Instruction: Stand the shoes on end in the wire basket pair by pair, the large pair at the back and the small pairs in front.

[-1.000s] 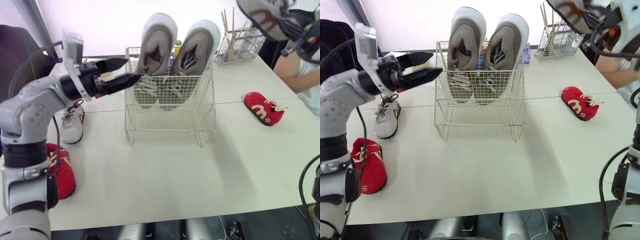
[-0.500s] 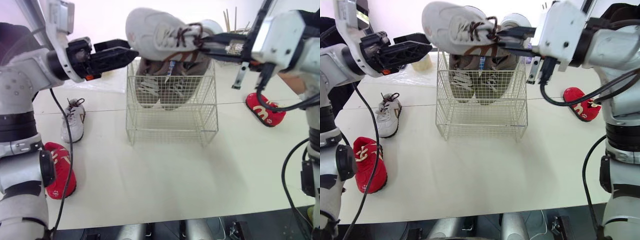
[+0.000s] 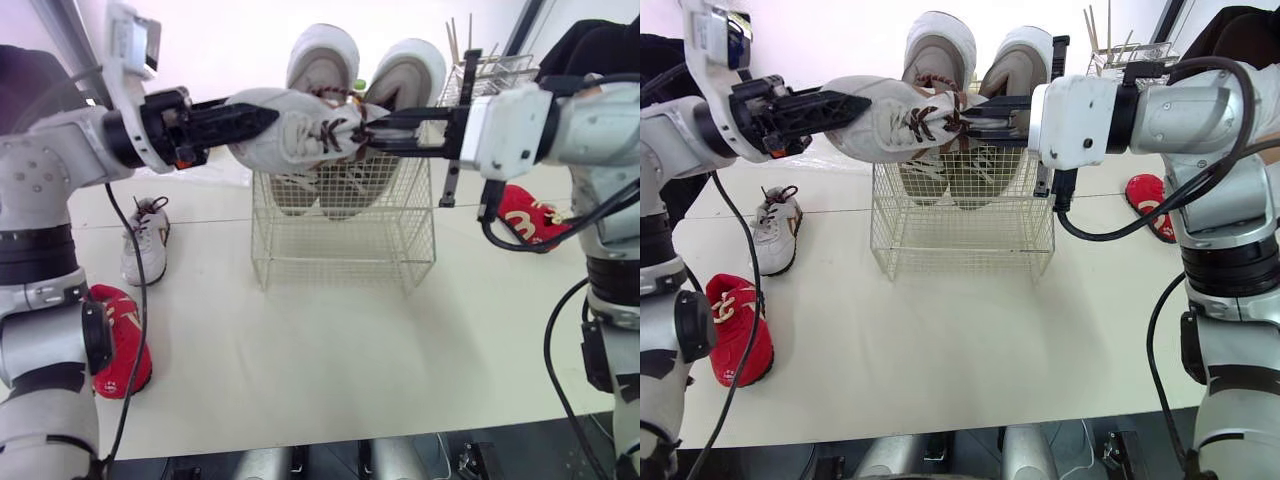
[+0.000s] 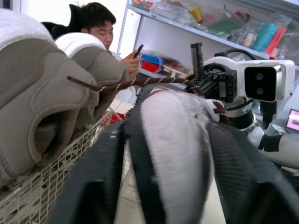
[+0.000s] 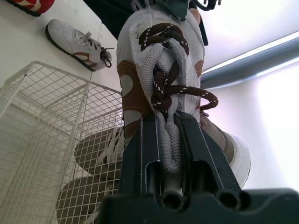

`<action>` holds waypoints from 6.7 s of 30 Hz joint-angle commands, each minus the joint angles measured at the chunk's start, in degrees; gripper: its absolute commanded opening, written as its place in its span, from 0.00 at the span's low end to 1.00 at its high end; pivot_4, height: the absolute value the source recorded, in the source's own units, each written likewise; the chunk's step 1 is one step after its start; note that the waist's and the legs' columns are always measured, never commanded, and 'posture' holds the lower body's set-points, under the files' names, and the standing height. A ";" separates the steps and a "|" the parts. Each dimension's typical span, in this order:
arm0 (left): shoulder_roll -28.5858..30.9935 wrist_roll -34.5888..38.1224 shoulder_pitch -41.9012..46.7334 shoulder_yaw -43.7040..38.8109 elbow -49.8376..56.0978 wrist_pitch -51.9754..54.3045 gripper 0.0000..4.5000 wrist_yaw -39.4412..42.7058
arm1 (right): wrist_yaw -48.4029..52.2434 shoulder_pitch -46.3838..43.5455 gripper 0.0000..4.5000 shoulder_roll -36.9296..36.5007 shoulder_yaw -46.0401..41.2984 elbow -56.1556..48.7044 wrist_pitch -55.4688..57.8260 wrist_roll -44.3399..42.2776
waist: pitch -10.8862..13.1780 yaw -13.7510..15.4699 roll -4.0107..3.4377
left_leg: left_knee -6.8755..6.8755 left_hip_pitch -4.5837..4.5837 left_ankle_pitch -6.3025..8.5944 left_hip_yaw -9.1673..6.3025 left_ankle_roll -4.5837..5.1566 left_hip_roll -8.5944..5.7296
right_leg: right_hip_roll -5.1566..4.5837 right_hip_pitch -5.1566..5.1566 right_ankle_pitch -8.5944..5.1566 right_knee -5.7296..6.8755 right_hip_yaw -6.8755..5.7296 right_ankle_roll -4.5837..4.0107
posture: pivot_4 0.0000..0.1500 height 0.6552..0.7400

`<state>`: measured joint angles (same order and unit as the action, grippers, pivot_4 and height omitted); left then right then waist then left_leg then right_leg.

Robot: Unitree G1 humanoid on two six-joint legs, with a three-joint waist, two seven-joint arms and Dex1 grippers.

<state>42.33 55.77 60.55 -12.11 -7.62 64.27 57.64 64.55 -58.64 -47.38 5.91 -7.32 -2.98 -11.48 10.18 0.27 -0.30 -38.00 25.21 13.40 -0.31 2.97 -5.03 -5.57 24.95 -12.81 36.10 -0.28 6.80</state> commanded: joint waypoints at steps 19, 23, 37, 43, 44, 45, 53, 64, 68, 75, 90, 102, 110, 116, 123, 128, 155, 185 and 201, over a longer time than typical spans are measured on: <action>-15.63 19.37 -7.28 -16.75 9.16 0.95 0.07 -27.49 | -28.76 9.80 1.00 8.72 -32.72 -5.93 57.20 -49.58 | -0.07 0.45 0.15 | 0.02 0.02 0.12 -0.08 -0.03 0.02 | -0.06 -0.03 0.01 -0.01 0.05 -0.02 | 1.00 1.00; -18.19 21.92 -7.65 -16.77 10.94 -2.05 0.07 -31.52 | -36.75 16.10 1.00 13.84 -33.47 -9.13 60.17 -57.28 | -0.05 0.39 0.11 | 0.05 0.04 0.05 -0.08 0.05 0.00 | -0.06 0.03 0.01 0.03 0.07 -0.02 | 1.00 1.00; -23.02 23.04 -10.11 -10.75 14.07 -7.99 0.07 -35.40 | -44.88 9.13 1.00 29.03 -23.81 -8.63 51.30 -61.07 | -0.06 0.31 0.10 | 0.06 0.08 -0.05 -0.05 -0.05 -0.01 | 0.01 0.08 0.01 0.07 0.06 -0.02 | 1.00 1.00; -22.79 22.25 -11.84 -9.19 14.93 -9.42 0.07 -35.45 | -43.54 6.44 1.00 29.55 -22.51 -6.56 49.62 -61.32 | -0.06 0.15 0.10 | 0.05 0.07 -0.05 -0.05 -0.04 -0.01 | 0.02 0.08 0.01 0.06 0.06 -0.02 | 1.00 1.00; -22.74 22.38 -12.02 -9.06 15.09 -9.69 0.07 -35.57 | -43.20 6.30 1.00 29.52 -22.20 -6.38 49.43 -61.11 | -0.06 0.11 0.10 | 0.05 0.07 -0.05 -0.05 -0.04 -0.01 | 0.02 0.08 0.01 0.06 0.06 -0.02 | 1.00 1.00; -22.70 22.53 -12.12 -8.97 15.19 -9.96 0.07 -35.69 | -42.90 6.18 1.00 29.50 -21.96 -6.20 49.15 -60.86 | -0.06 0.07 0.10 | 0.06 0.07 -0.05 -0.05 -0.04 -0.01 | 0.02 0.08 0.01 0.06 0.06 -0.02 | 1.00 1.00; -22.52 22.75 -12.55 -8.89 16.10 -11.95 0.07 -37.11 | -41.60 6.02 0.33 29.03 -20.82 -5.10 48.25 -59.61 | -0.06 0.07 0.10 | 0.05 0.08 -0.05 -0.05 -0.04 -0.01 | 0.02 0.08 0.01 0.06 0.06 -0.02 | 1.00 1.00; -12.03 19.74 -15.84 -6.28 19.47 -8.51 0.83 -31.57 | -35.01 1.68 0.15 22.36 -18.82 -0.95 49.56 -55.05 | -0.04 -0.17 0.09 | 0.09 0.08 -0.05 -0.05 -0.03 -0.01 | 0.02 0.12 0.01 0.06 0.06 -0.02 | 1.00 1.00; -0.26 10.83 -18.41 -5.63 18.97 -11.28 0.97 -21.79 | -20.39 -3.88 0.15 11.39 -13.96 6.72 48.36 -45.78 | -0.02 -0.74 0.06 | 0.13 0.10 -0.04 -0.01 -0.03 -0.02 | 0.02 0.15 0.00 0.03 0.06 -0.04 | 1.00 1.00; 7.68 3.36 -21.99 -6.87 17.47 -15.15 0.97 -14.77 | 8.07 -12.54 0.15 -1.14 1.16 23.47 32.08 -21.76 | -0.01 -1.09 0.07 | 0.26 0.09 0.13 0.02 0.17 -0.01 | -0.01 0.16 -0.01 -0.14 0.05 -0.05 | 1.00 1.00; 5.15 -0.21 -24.34 -7.99 19.67 -17.95 0.97 -16.33 | 22.26 -18.54 0.15 4.62 9.45 46.19 6.42 2.71 | 0.02 -1.00 0.08 | 0.74 0.12 -0.11 0.01 -0.45 0.00 | -0.02 0.46 0.00 -0.08 0.06 -0.04 | 1.00 1.00; 4.07 -1.89 -24.67 -7.80 20.42 -18.71 1.00 -16.35 | 26.30 -19.36 0.99 4.35 8.33 46.26 4.17 7.22 | 0.02 -1.10 0.07 | 0.73 0.10 -0.13 0.00 -0.50 -0.02 | -0.01 0.45 0.00 -0.04 0.06 -0.04 | 1.00 1.00; 5.61 -5.49 -25.00 -8.26 18.85 -19.93 1.00 -16.10 | 25.60 -20.19 0.99 -0.71 4.69 39.84 5.22 6.65 | 0.03 -1.04 0.06 | 0.72 0.09 -0.13 0.00 -0.52 -0.02 | -0.01 0.44 0.00 -0.03 0.06 -0.04 | 1.00 1.00; 10.02 -17.46 -24.44 -8.51 10.09 -21.99 1.00 -24.11 | 26.99 -18.75 0.99 -0.56 -2.54 25.01 21.26 -6.38 | 0.04 -1.04 0.04 | 0.77 0.08 -0.15 -0.01 -0.53 -0.01 | -0.01 0.48 0.00 0.00 0.06 -0.04 | 1.00 1.00; 19.12 -30.15 -22.76 -5.15 -8.84 -22.14 1.00 -26.26 | 22.33 -11.39 0.99 3.51 -4.57 5.20 35.90 -18.47 | 0.01 -1.03 0.08 | 0.82 0.06 -0.17 -0.01 -0.46 0.01 | -0.02 0.49 0.00 0.04 0.06 -0.04 | 1.00 1.00; 19.92 -36.34 -16.95 -0.20 -27.04 -27.20 1.00 -21.09 | 19.75 -9.96 0.99 5.05 -4.12 2.66 37.12 -19.85 | -0.02 -0.14 0.16 | 0.74 0.08 -0.18 -0.02 -0.44 -0.04 | -0.04 0.46 0.00 0.05 0.02 -0.04 | 1.00 1.00; 5.17 -50.37 -2.34 2.89 -67.13 -44.89 0.48 -22.01 | 15.86 -9.45 1.00 2.44 -3.59 -1.51 40.84 -21.68 | -0.06 0.30 0.43 | 0.51 0.12 -0.02 0.01 -0.04 -0.04 | -0.09 0.46 0.01 0.18 0.00 -0.02 | 1.00 1.00; -28.85 -27.08 -10.48 -3.81 18.94 -54.88 0.01 -42.50 | 15.98 -9.28 1.00 0.46 -3.42 4.87 36.26 -18.79 | 0.00 0.36 0.72 | -0.01 0.20 0.02 0.01 -0.08 -0.02 | -0.05 0.24 0.04 0.13 0.00 -0.01 | 1.00 1.00; -42.36 -46.74 -22.02 8.73 3.79 -88.41 0.01 -43.78 | 15.29 -8.76 1.00 -0.55 -3.61 3.58 37.21 -18.94 | -0.01 0.60 0.73 | -0.04 0.22 0.13 0.02 0.03 -0.05 | -0.11 0.20 0.04 0.04 0.02 -0.02 | 1.00 1.00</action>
<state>0.37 11.00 37.83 -4.55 -4.08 -19.79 14.29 80.20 -66.78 -46.84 3.98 -2.27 34.32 -30.05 10.17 0.87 0.43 -38.04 25.45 13.55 -0.30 3.03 -5.08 -5.68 25.17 -12.77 36.14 -0.26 6.77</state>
